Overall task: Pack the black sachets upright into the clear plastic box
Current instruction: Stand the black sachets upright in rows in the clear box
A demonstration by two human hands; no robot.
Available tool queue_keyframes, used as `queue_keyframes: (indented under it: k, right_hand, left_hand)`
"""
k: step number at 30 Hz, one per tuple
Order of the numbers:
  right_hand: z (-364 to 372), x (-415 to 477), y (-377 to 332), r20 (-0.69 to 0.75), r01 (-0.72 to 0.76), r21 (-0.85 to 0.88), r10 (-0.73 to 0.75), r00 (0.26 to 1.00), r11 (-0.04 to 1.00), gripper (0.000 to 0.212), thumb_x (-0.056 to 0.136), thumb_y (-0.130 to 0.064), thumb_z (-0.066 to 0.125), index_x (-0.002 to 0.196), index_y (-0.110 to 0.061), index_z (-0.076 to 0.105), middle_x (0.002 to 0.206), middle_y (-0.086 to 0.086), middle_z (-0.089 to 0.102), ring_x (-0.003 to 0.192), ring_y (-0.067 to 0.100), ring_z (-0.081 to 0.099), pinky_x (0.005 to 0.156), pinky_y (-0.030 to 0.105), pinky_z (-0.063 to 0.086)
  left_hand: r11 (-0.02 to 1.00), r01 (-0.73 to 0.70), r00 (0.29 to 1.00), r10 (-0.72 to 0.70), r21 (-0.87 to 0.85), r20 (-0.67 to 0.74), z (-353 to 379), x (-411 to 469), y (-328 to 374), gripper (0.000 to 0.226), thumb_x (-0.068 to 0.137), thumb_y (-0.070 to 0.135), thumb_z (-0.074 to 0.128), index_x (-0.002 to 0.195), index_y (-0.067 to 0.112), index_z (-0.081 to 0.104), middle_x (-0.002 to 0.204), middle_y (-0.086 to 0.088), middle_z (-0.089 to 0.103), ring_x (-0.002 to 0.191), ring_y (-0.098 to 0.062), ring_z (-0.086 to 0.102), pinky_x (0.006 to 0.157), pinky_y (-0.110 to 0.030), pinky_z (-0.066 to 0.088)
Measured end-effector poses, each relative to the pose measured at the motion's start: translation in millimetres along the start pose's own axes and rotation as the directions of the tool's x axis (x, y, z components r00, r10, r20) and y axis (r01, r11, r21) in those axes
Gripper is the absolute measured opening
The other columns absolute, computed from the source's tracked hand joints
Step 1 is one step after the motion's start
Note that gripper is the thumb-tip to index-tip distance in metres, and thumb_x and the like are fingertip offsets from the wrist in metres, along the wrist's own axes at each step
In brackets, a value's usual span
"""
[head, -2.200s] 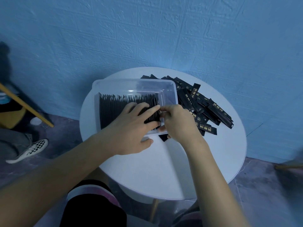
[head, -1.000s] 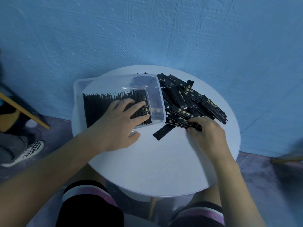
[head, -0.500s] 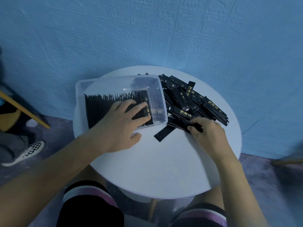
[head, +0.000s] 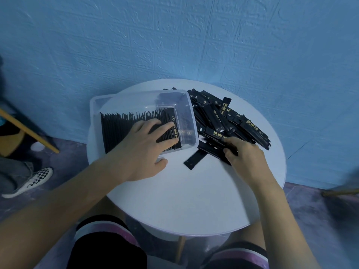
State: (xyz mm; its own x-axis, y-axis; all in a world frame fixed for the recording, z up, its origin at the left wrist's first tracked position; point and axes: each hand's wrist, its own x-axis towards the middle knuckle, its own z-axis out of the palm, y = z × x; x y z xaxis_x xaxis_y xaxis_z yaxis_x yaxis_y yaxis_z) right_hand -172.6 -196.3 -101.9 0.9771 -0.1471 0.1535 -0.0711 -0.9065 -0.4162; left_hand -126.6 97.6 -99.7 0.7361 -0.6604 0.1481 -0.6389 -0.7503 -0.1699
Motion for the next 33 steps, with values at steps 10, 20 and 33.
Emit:
queue_keyframes:
  k: [10,20,33]
  right_hand:
    - [1,2,-2,-0.016,0.03,-0.044,-0.031,0.999,0.999,0.031,0.096,-0.019,0.058,0.126,-0.022,0.067,0.115,0.0,0.071,0.106,0.027,0.063,0.087,0.037,0.05]
    - [-29,-8,-56,-0.262,0.125,0.24,-0.06,0.963,0.963,0.006,0.09,-0.026,0.064,0.096,-0.026,0.062,0.08,-0.008,0.068,0.078,0.02,0.061,0.073,0.034,0.046]
    - [19,17,-132,-0.212,0.125,-0.148,-0.155,0.965,0.981,0.018,0.096,-0.028,0.048,0.11,-0.019,0.054,0.089,0.005,0.072,0.076,0.039,0.061,0.056,0.035,0.033]
  left_hand:
    - [1.0,-0.002,1.0,0.002,0.005,-0.006,1,0,1,0.06,0.087,0.051,0.044,0.144,0.033,0.05,0.16,-0.002,0.032,0.14,-0.032,0.03,0.113,-0.055,0.028]
    - [1.0,0.004,1.0,-0.004,0.005,-0.009,2,1,1,0.06,0.086,0.05,0.044,0.143,0.032,0.052,0.159,-0.003,0.034,0.138,-0.033,0.033,0.112,-0.055,0.029]
    - [1.0,0.002,0.998,-0.001,0.02,-0.063,3,-1,4,0.06,0.083,0.049,0.041,0.138,0.031,0.057,0.155,-0.005,0.04,0.135,-0.036,0.037,0.11,-0.05,0.023]
